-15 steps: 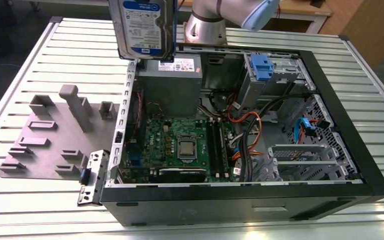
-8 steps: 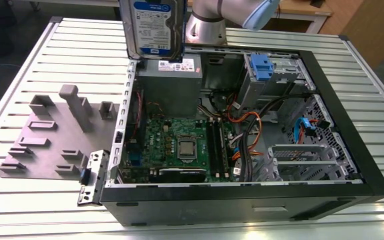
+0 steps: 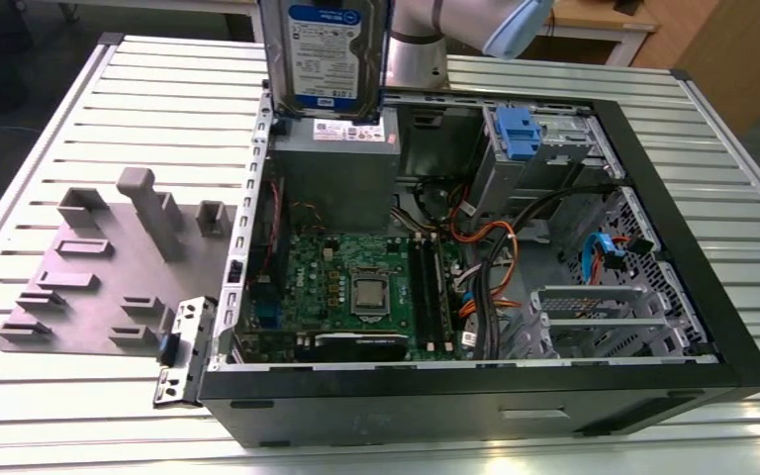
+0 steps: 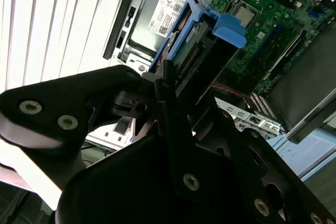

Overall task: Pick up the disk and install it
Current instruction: 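Pick up the disk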

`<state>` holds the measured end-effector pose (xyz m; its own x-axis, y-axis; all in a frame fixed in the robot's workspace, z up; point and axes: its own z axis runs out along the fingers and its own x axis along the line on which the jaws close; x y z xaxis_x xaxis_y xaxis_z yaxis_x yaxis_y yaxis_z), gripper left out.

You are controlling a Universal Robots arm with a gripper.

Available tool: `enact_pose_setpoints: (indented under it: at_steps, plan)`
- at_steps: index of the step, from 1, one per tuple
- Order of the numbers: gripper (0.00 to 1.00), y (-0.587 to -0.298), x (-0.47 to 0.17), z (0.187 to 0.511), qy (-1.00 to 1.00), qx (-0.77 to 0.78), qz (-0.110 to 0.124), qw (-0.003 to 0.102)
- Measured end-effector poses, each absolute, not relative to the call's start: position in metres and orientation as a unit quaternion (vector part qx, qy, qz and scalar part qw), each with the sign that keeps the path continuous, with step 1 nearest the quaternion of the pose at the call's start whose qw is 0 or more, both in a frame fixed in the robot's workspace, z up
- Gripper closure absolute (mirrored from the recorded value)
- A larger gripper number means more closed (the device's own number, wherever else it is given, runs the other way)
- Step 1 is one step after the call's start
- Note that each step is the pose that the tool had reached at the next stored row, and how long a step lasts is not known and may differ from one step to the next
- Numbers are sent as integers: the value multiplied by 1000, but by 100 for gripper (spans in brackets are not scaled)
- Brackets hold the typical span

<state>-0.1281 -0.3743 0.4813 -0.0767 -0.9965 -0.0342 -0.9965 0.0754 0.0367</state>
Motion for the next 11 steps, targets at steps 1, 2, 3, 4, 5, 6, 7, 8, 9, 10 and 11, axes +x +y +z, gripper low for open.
enact_pose_setpoints:
  at_steps: [1,2,3,4,5,6,7,8,9,10,11]
  plan:
    - [65,-374,-125,481,733,-679,25,0]
    - [65,-374,-122,481,733,-679,25,0]
    - [65,-374,-119,481,733,-679,25,0]
    - [65,-374,-116,481,733,-679,25,0]
    - [65,-374,-113,481,733,-679,25,0]
    - [65,-374,-110,481,733,-679,25,0]
    - [65,-374,-107,481,733,-679,25,0]
    - [65,-374,-104,481,733,-679,25,0]
    - [65,-374,-102,481,733,-679,25,0]
    - [65,-374,-99,481,733,-679,25,0]
    - [65,-374,-96,481,733,-679,25,0]
